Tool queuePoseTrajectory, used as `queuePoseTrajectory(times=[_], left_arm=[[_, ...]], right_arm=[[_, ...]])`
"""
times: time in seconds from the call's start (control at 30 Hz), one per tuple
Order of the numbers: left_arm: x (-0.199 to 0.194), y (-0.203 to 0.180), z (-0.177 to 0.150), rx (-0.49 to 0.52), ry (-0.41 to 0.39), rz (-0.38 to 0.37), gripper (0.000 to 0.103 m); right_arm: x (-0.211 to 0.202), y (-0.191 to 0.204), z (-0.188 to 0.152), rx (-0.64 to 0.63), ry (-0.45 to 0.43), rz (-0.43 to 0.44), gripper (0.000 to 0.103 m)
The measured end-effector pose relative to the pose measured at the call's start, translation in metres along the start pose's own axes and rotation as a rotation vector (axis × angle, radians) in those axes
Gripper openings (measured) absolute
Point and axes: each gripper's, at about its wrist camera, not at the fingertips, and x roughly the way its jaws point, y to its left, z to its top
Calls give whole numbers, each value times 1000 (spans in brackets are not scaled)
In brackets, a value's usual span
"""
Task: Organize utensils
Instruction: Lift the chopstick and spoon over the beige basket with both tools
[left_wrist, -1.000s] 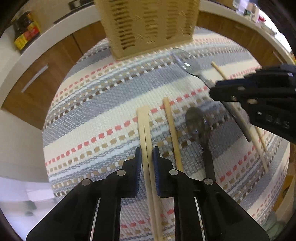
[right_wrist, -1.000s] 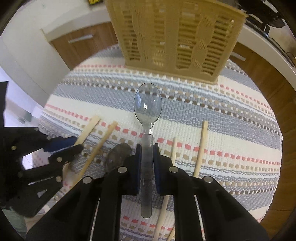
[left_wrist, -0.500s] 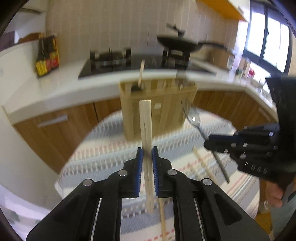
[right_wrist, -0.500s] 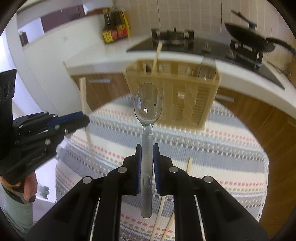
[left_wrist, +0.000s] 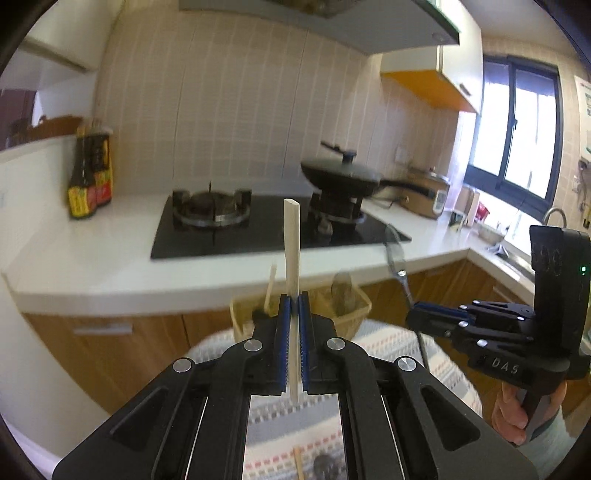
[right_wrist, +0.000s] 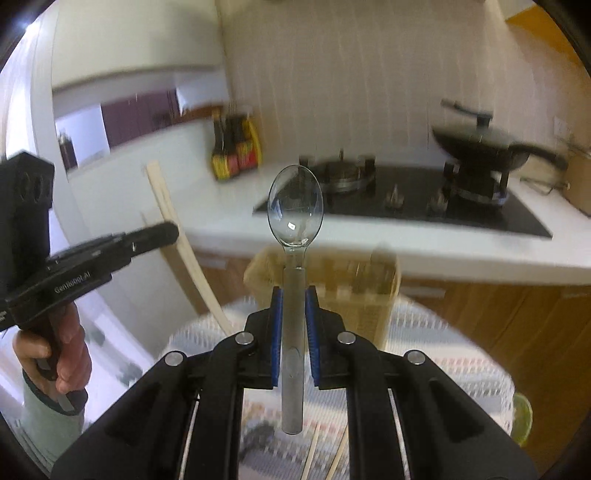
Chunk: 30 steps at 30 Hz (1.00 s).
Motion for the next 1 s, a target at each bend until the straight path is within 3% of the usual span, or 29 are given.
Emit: queuePoseTrajectory(times=[0.17,0.37,0.7,1.0], left_arm=[[5,-1,34,24,-56,-6,2],[24,8,56,42,-76,13,2],[78,37,46,9,-5,32,2],[107,43,28,32,44,44,3]], right_arm=[[-6,-21,36,22,-156,-31,10],[23,-54,54,60,-229,-101,10],[87,-82,42,99,-227,-131,10],[111,-85,22,84,-224,-129,10]])
